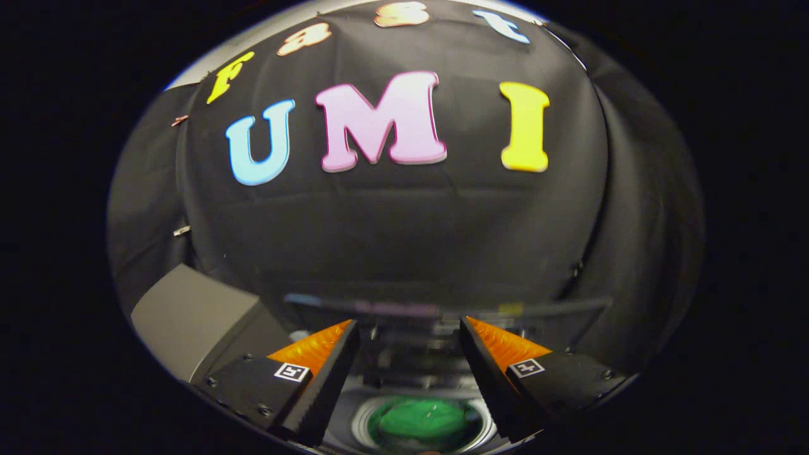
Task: Put the clothes into the washing machine and then close the washing machine lid.
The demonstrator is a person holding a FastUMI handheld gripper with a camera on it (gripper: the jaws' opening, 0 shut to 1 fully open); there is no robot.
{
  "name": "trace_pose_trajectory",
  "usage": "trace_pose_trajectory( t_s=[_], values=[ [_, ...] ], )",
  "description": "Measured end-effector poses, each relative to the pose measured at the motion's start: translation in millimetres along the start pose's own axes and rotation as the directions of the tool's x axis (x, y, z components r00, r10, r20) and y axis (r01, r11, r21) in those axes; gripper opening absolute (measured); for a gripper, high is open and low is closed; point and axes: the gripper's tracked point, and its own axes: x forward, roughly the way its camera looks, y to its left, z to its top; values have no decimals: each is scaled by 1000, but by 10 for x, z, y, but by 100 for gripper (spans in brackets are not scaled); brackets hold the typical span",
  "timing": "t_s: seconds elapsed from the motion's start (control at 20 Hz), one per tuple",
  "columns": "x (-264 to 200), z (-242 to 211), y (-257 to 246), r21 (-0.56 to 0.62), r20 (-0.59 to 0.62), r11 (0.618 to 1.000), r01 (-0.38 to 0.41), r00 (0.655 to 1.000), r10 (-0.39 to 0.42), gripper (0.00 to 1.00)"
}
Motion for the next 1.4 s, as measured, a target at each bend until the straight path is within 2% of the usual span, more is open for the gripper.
trace_pose_trajectory(
  t_s=[0.05,0.1,0.2,0.25,0.3,0.55,0.7,1.2,1.4],
  values=[
    [199,38,-92,-29,1,999,21,1000,-21,98],
    [385,-122,-225,-48,-48,998,47,998,-49,99],
    [455,-136,-248,84,-80,996,34,996,-27,100],
    [515,-251,-343,70,-114,993,91,990,-83,100],
    [566,-262,-308,37,-99,996,79,992,-75,100],
    [548,-258,-306,30,-48,997,71,996,-69,100],
    [567,-246,-354,22,-37,995,100,994,-99,100],
    [523,-313,-392,16,-79,983,183,980,-181,100],
    [282,-472,-373,16,-115,981,191,975,-188,100]
  ],
)
